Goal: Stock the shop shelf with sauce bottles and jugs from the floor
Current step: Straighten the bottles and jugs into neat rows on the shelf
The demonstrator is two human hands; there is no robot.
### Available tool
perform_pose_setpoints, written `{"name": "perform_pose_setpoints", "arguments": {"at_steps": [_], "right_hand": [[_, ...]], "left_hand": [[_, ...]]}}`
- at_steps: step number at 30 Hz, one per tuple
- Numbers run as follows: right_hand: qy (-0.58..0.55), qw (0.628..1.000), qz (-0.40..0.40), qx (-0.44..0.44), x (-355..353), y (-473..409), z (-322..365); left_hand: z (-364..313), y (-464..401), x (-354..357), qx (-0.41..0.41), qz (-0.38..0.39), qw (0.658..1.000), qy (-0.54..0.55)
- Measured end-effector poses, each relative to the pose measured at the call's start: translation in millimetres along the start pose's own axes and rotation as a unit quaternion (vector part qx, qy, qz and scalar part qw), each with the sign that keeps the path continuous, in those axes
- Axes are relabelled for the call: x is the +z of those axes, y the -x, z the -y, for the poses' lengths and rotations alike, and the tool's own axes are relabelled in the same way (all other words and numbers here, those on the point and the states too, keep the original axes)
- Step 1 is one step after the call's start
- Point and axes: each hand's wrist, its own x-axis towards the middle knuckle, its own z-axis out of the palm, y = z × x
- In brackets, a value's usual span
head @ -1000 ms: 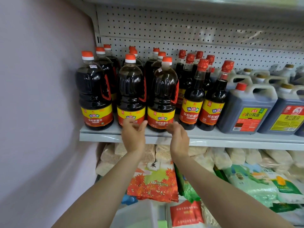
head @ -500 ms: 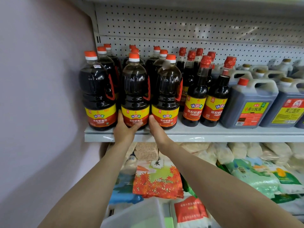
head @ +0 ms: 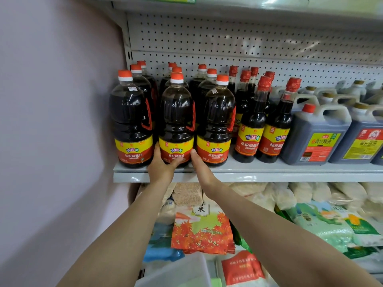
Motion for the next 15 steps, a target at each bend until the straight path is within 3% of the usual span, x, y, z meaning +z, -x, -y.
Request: {"name": "perform_pose_setpoints", "arguments": {"at_steps": [3,6,7,9,11,15], "right_hand": [[-0.008,0.999,-0.048,0.002,-6.9,3.5,-3.5],[0.005,0.97,-0.241,-0.013,-23.9,11.7,-10.9],[0.019,0.956,-0.292,-0.027,-30.7,15.0,-11.6],[0.046,0.935,-0.347,-0.05,-44.0,17.9,-9.7],[0.055,0.937,-0.343,-0.048,-59.3,13.4,-7.9],[0.003,0.979,-0.202,-0.013,-80.3,-1.7,-8.7]], "left_hand": [[-0.2,10.6,5.8,-0.022,-0.043,0.999,0.02],[-0.7,34.5,18.5,-0.001,-0.148,0.989,0.022],[-2.1,42.3,24.5,0.019,-0.152,0.988,0.025],[-6.0,53.2,38.1,0.045,-0.085,0.995,0.037],[-7.8,56.8,53.8,0.058,0.014,0.998,0.019],[-17.6,50.2,74.0,0.028,0.119,0.992,-0.015]]}}
